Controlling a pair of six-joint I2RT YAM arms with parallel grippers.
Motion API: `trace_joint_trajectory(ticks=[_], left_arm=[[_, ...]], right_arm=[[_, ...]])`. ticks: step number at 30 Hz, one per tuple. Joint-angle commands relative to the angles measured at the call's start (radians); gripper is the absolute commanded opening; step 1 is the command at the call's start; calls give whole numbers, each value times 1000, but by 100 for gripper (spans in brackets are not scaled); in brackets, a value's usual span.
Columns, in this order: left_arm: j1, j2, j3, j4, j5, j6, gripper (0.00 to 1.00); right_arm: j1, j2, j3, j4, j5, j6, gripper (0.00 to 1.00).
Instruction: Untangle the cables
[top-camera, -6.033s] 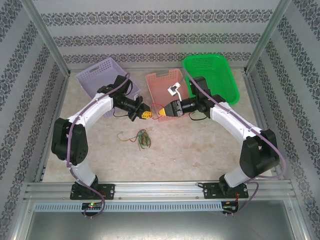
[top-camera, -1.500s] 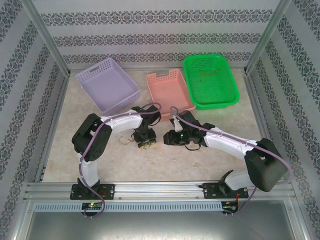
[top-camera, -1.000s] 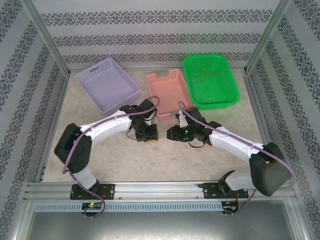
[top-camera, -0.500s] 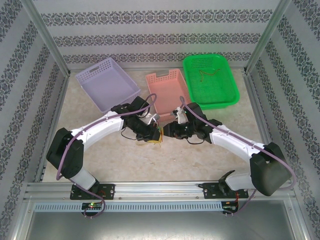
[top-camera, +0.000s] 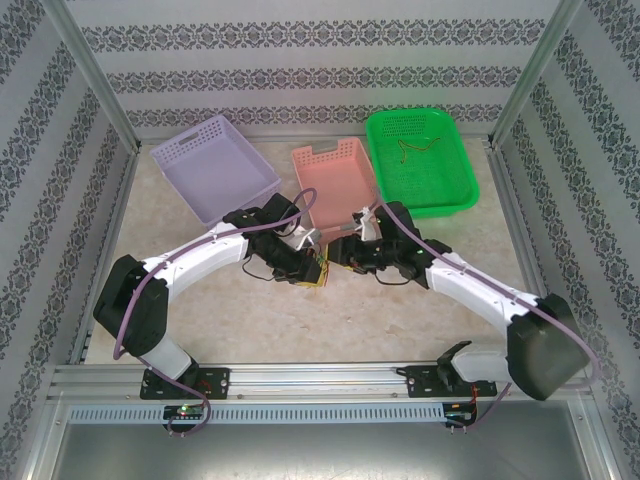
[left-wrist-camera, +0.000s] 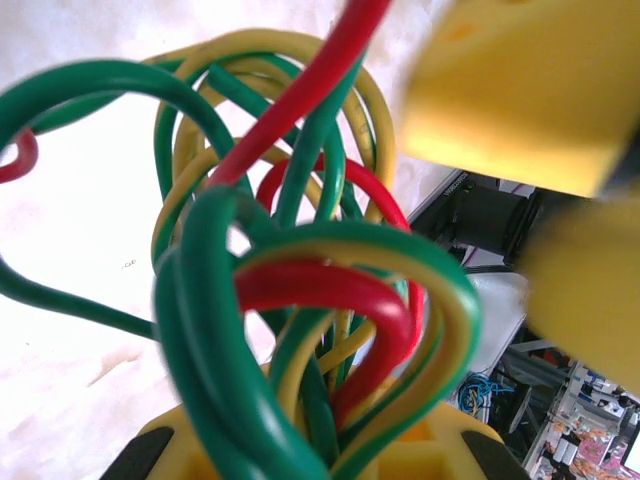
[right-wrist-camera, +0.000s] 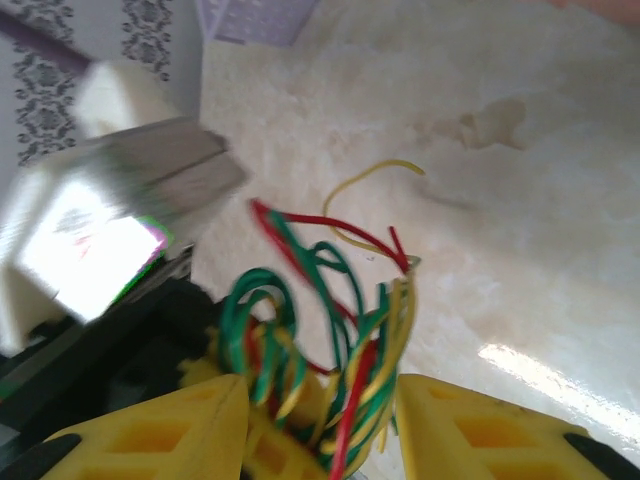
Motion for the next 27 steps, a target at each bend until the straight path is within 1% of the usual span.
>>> trace_joint_trajectory(ticks=[1,4,5,7,9,11,13,15,16,17,19,21,23,24,25,26,27], left_arm=[[-6,-1,34,-23,21,42,0],[-5,-3,34,-20,19,39,0],[-6,-3,34,-18,17,38,0],[-5,-9,32,-12,14,33,0],[-6,-16,31,-16,-2,30,0],[-5,-31,28,-19,-35,19,0],[-2,-57,19,-30,-130,-19,0],[16,-101,-19,-11,-237,-120,0],[28,-126,-48,16,-269,-188,0],[40,-161,-87,62,-300,-284,0],[52,-231,-193,223,-303,-479,0],[51,-292,-317,423,-308,-693,0],[51,-323,-401,601,-301,-836,2],[50,-332,-415,630,-305,-869,3],[51,-339,-415,639,-304,-874,2],[51,-344,-405,639,-294,-859,0],[51,-348,-383,613,-282,-827,0]], right_arm=[[7,43,-3,75,-16,72,40],[8,75,12,85,-16,89,31],[9,82,16,82,-14,93,26],[8,92,16,74,-4,96,14],[2,77,5,64,27,95,0],[-11,45,-10,46,64,89,0],[-30,-2,-24,26,105,74,0],[-47,-59,-38,0,151,59,0],[-50,-79,-47,-4,164,56,0],[-53,-102,-54,-15,179,55,0],[-51,-134,-74,-16,200,59,0],[-35,-161,-101,7,224,70,0],[-15,-165,-110,19,234,65,0],[-6,-162,-108,22,242,61,0],[1,-160,-108,24,250,56,0],[6,-155,-108,29,255,54,0],[7,-150,-108,31,254,52,0]])
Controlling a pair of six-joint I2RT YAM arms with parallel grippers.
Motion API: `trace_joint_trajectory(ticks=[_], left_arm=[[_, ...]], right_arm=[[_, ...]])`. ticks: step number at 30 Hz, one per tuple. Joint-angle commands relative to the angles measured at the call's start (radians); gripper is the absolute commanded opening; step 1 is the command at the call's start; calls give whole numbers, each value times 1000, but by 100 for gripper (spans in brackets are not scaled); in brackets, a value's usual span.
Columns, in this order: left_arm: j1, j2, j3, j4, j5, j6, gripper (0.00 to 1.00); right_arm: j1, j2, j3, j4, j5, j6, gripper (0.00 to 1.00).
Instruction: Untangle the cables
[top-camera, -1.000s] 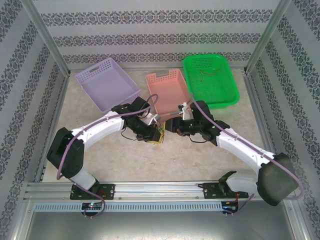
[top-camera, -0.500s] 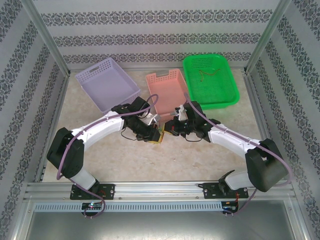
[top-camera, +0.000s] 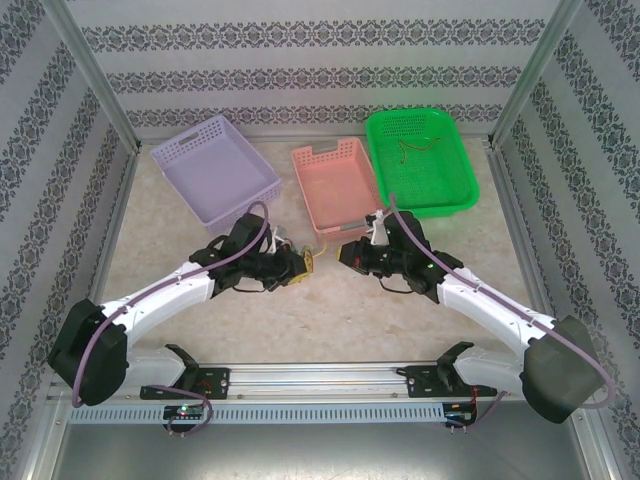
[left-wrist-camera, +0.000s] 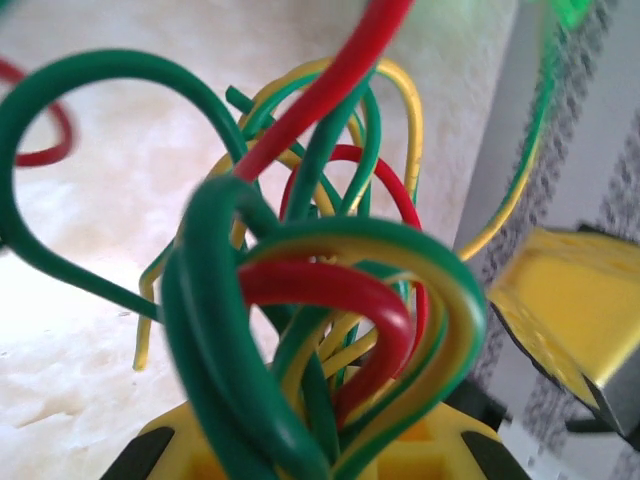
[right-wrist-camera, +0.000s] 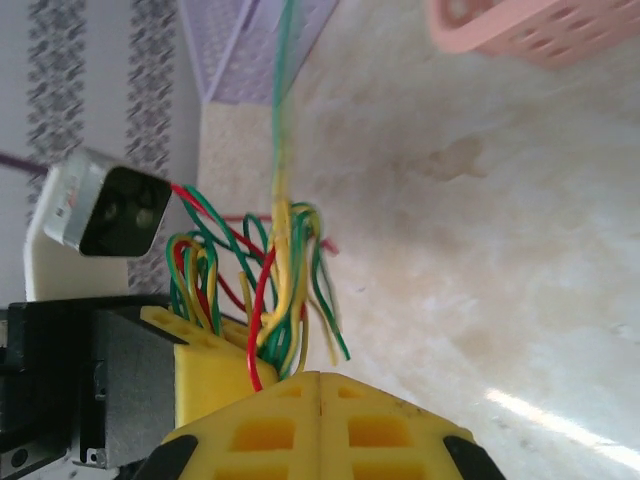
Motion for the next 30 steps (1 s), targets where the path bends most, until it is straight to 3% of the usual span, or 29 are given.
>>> trace_joint_trajectory(ticks=[1,5,9,10,12,13,15,18,23,30], left_arm=[[23,-24,43,42,-46,-99,0],[33,-24,126,-181,-68,13,0],[38,-34,104,-104,-1,34,0],[38,-32,107,-95,15,50,0],[39,-31,122,-121,38,108,0],[39,-30,132,-140,45,138,0],[39,-19,143,-163,78,188,0],[39,1,157,-183,126,247,0],[37,12,203,-276,155,420,0],[37,25,262,-447,144,679,0]], right_arm=[[-5,0,-10,-16,100,-28,0],[-1,-47,-11,-50,166,-48,0],[-1,-5,3,-57,121,-46,0],[6,14,18,-57,107,-44,6],[27,49,44,-37,93,-4,34],[32,58,52,-19,89,30,41],[40,74,66,19,95,125,51],[54,116,104,79,94,219,60],[67,223,227,15,33,233,62],[63,284,259,3,-11,262,60]])
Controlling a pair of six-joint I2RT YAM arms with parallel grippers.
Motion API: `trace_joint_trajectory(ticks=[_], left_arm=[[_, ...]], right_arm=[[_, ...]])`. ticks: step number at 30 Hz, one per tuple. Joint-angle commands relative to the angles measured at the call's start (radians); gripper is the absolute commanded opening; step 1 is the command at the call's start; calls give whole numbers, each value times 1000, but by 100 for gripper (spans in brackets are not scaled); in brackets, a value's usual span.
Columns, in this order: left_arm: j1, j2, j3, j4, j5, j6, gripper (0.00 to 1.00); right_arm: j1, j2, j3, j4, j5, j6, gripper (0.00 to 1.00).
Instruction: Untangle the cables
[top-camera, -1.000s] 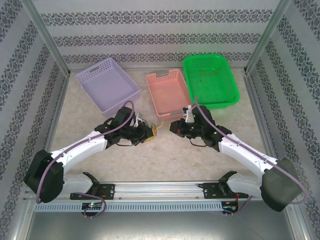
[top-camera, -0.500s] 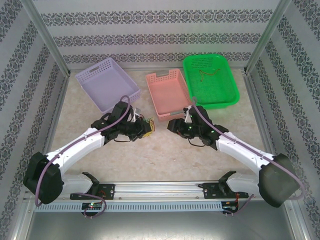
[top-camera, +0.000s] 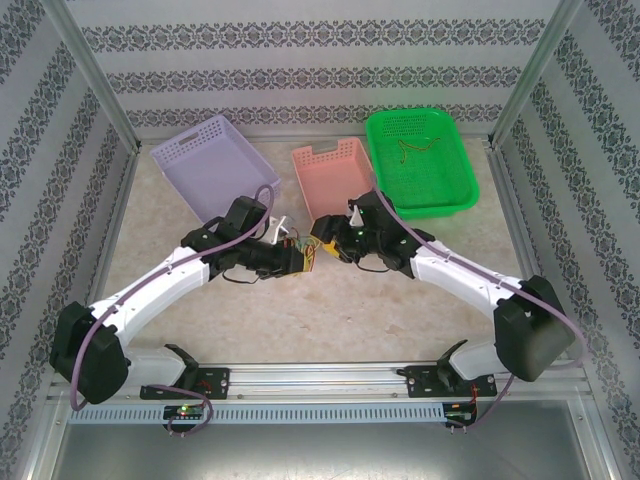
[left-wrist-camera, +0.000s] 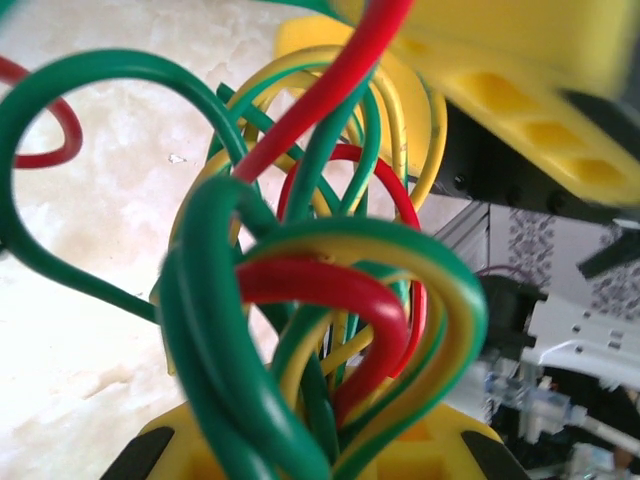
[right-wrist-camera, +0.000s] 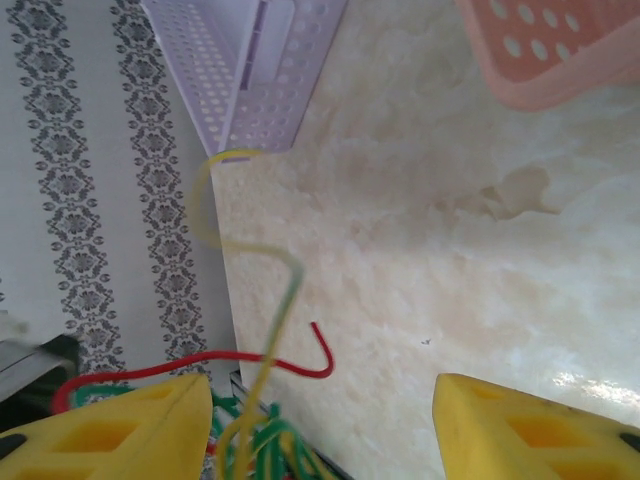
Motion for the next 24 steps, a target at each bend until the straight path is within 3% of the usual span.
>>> trace_joint_trajectory(ticks=[1,6,15,24], left_arm=[[6,13,44,-124,7,199,0],[6,36,53,-124,20,221,0],[0,40,45,-86,6,192,0],[-1,18,31,-73,-58,150,0]], right_arm=[[5,32,39,-17,-48,31,59],[6,75,31,25,-75,66,48],[-3,84,25,47,-43,70,0],[-18,-17,-4,34,67,-12,0]])
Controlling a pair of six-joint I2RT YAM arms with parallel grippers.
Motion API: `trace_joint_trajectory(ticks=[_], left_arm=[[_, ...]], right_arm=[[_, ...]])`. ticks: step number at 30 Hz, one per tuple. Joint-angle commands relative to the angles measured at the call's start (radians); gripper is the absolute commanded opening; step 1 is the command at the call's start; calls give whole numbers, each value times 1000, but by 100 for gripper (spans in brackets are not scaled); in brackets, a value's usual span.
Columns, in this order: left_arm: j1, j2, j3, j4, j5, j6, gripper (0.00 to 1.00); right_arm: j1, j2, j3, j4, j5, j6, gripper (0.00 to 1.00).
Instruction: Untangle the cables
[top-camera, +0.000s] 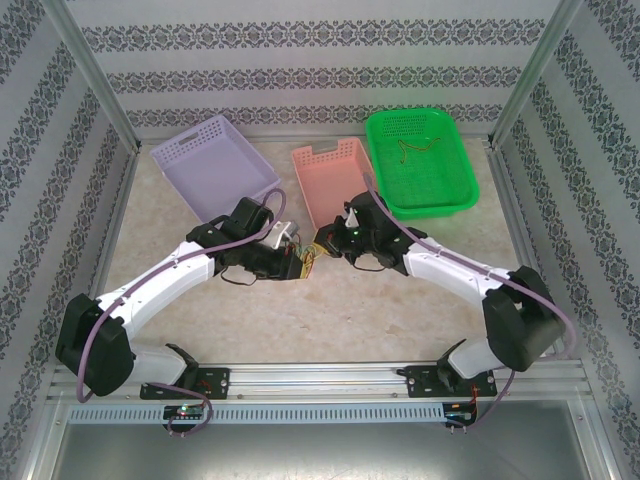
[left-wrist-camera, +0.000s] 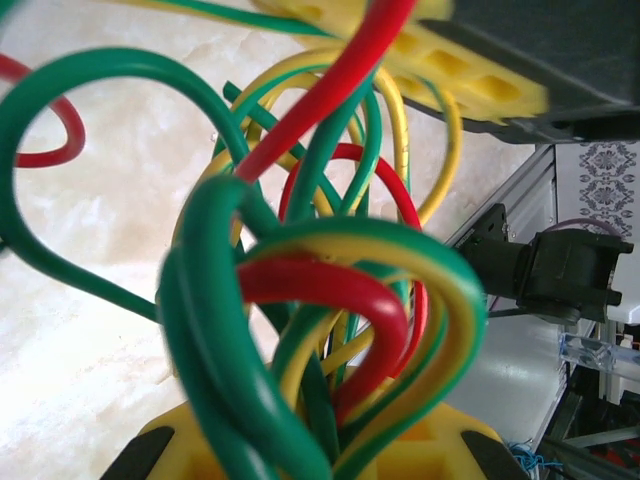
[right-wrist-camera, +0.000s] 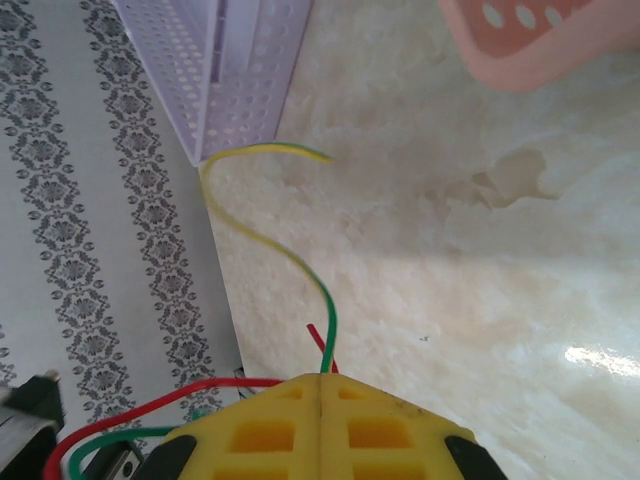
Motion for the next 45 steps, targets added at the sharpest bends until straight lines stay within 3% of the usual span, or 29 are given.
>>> trace_joint_trajectory(ticks=[1,4,5,7,10,14,19,24,36,41,45], left_arm=[[-2,-26,7,14,-36,-25,0],[-1,-28,-6,41,-51,-84,3],[-1,-31,-12,56,-54,-105,10],[-1,-46,-31,108,-54,-176,43],[0,-79,-48,155,-76,-268,65],[9,-123,-42,112,-156,-368,83],[23,-120,-65,24,-229,-556,80],[22,-112,-178,212,-199,-739,76],[5,23,-95,257,-136,-681,79],[-20,99,-75,237,-124,-656,66],[-24,124,-86,273,-145,-658,62]], right_arm=[[-19,-65,-17,13,82,-53,0],[-16,-82,-23,29,113,-73,0],[-16,-84,-23,36,118,-80,0],[-13,-85,-17,35,128,-101,0],[-10,-79,-18,30,132,-131,0],[-4,-65,-28,28,122,-169,0],[11,-58,-57,28,122,-221,0],[19,-50,-75,43,110,-231,0],[30,-18,-57,45,74,-227,0],[33,-18,-52,52,69,-209,0],[33,-18,-56,58,57,-191,0]])
